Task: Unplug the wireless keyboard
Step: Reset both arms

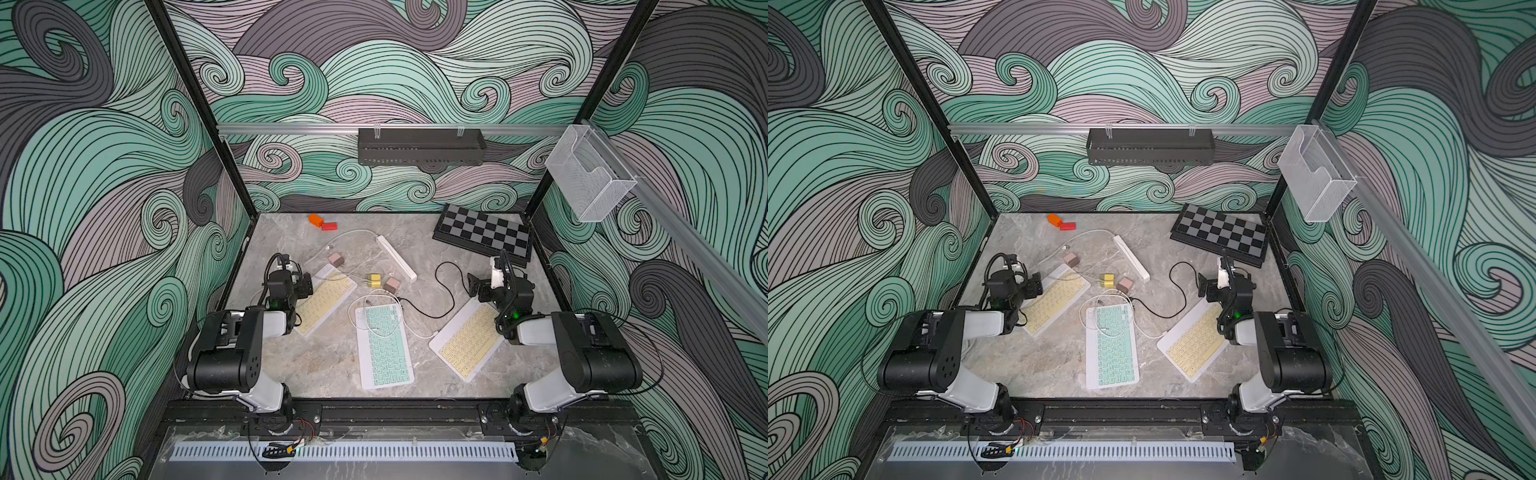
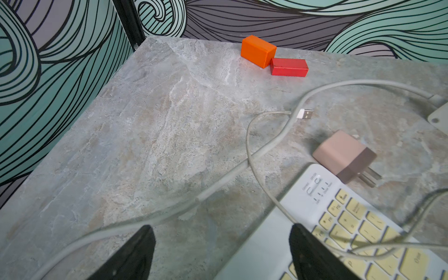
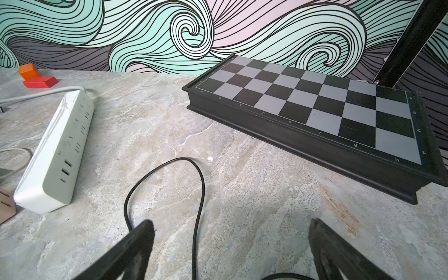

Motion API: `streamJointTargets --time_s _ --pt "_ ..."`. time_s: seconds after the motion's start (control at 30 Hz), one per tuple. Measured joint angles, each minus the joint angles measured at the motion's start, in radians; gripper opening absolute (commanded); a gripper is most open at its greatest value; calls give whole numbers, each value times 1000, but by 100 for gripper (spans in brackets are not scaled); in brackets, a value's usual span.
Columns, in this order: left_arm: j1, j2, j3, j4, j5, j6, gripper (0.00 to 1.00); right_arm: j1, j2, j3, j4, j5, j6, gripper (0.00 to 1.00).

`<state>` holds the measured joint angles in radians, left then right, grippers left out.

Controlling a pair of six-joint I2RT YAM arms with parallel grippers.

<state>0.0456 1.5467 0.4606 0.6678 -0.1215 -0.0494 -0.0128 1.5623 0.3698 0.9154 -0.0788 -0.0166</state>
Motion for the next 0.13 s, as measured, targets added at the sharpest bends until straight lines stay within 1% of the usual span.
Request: streamJointTargets --time_s 0.13 --pt "0 0 0 -2 1 0 89 3 0 11 -5 0 0 99"
